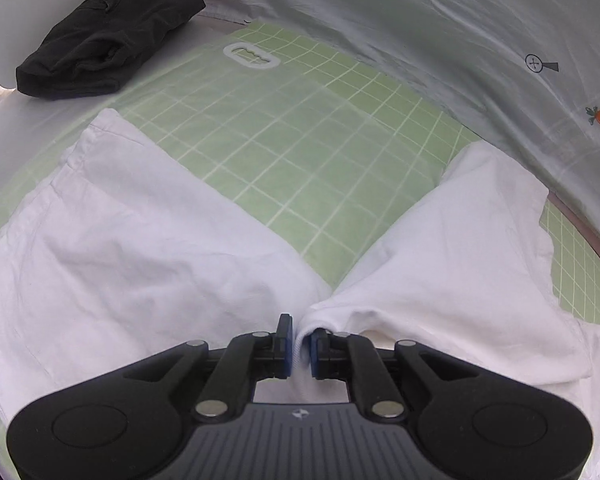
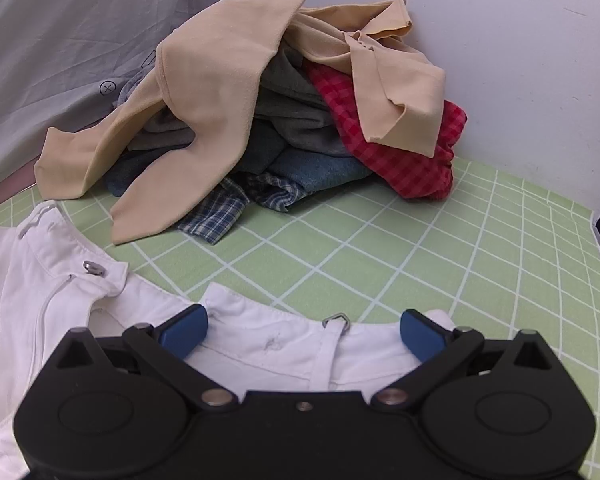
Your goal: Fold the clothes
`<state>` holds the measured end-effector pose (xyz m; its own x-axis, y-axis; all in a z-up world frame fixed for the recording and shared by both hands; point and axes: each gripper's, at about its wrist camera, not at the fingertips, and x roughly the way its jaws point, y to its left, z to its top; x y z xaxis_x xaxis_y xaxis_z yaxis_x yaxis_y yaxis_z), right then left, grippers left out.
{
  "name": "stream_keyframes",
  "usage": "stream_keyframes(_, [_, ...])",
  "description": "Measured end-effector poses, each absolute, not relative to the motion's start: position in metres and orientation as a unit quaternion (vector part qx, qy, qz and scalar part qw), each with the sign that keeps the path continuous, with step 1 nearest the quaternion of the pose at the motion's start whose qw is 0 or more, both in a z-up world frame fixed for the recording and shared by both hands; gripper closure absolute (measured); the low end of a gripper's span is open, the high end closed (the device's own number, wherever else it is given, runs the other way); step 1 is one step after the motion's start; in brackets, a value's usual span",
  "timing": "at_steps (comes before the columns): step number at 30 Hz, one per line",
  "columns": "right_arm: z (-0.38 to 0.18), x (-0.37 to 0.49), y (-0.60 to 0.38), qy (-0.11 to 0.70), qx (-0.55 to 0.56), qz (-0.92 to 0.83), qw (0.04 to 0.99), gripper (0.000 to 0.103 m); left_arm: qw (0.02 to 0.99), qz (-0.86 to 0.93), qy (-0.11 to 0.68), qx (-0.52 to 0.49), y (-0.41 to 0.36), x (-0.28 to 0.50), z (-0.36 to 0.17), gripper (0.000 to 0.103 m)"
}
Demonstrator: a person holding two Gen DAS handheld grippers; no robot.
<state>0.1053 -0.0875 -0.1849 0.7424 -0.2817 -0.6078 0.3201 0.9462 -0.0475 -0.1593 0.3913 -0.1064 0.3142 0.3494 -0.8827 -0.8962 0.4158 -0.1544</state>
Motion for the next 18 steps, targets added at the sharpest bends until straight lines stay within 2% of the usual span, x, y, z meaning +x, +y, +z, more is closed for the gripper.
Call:
stream_keyframes(1, [-0.185, 0.105, -0.088, 0.321, 0.030, -0.161, 0.933, 0.000, 0.744, 0.420, 0.403, -0.328, 0.390, -0.160, -0.101, 0.087])
stream_keyframes(6, [-0.186, 0.104, -0.088, 0.319, 0.035, -0.160, 0.933, 0.000, 0.780, 0.403, 0.392, -0.274, 0.386, -0.150, -0.072, 0.059])
stream_keyframes(9, [-0.186, 0.104, -0.090, 0.319, 0.039, -0.159, 0.933, 0.000, 0.793, 0.401, 0.396, -0.232, 0.382, -0.146, -0.061, 0.047])
stream_keyframes(11, [-0.186, 0.104, -0.091, 0.319, 0.042, -0.158, 0.934, 0.000, 0.798, 0.397, 0.397, -0.218, 0.382, -0.146, -0.057, 0.044])
stream_keyframes(15, [-0.187, 0.104, -0.090, 0.319, 0.039, -0.159, 0.934, 0.000, 0.794, 0.383, 0.395, -0.259, 0.399, -0.159, -0.057, 0.039])
stream_keyframes(18, [-0.186, 0.104, -0.089, 0.318, 0.037, -0.161, 0.933, 0.000, 0.804, 0.349, 0.396, -0.272, 0.408, -0.158, -0.056, 0.039])
